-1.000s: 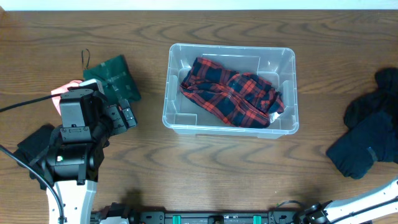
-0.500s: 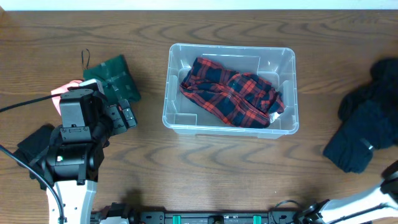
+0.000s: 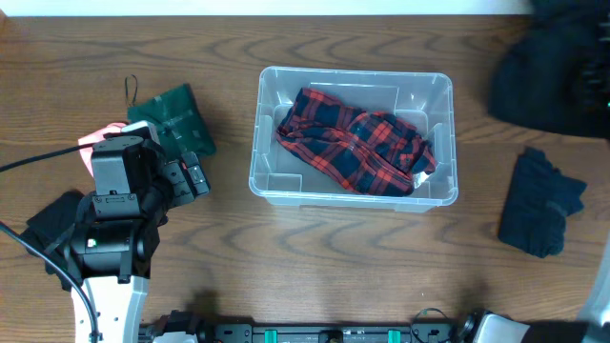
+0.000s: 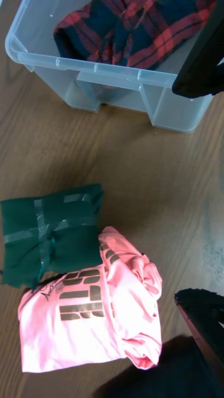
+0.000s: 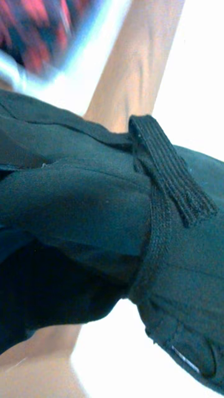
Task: Pack container
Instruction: 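Grasp the black garment with the right gripper and drop it into container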
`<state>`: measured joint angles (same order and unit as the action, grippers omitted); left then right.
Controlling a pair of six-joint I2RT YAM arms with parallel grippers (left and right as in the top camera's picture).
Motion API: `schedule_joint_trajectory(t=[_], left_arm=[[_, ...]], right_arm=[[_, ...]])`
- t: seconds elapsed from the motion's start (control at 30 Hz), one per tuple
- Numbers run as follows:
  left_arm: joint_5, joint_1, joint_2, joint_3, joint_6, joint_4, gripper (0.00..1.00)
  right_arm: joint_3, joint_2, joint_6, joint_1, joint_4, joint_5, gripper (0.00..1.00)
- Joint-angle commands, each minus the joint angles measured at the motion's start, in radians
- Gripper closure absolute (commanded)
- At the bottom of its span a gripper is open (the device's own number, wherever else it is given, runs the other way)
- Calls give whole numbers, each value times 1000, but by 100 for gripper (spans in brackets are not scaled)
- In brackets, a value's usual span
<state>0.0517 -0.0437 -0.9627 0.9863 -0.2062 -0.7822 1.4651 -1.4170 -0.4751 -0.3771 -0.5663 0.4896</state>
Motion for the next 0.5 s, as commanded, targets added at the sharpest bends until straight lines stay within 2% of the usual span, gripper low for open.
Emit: schedule_joint_trajectory(t=[0.0,0.17,0.33,0.47], left_arm=[[-8,3,-3,24,-2,-2,2],[-8,3,-3,24,-2,-2,2],[-8,3,-3,24,-2,-2,2],[-8,3,-3,24,-2,-3,2]], right_arm=[[27,49,-193,133,-7,166,99],[27,29,-380,327,-80,252,99],[27,-46,-492,490,-162,238,99],[27,-128,-588,584,-277,151,99]])
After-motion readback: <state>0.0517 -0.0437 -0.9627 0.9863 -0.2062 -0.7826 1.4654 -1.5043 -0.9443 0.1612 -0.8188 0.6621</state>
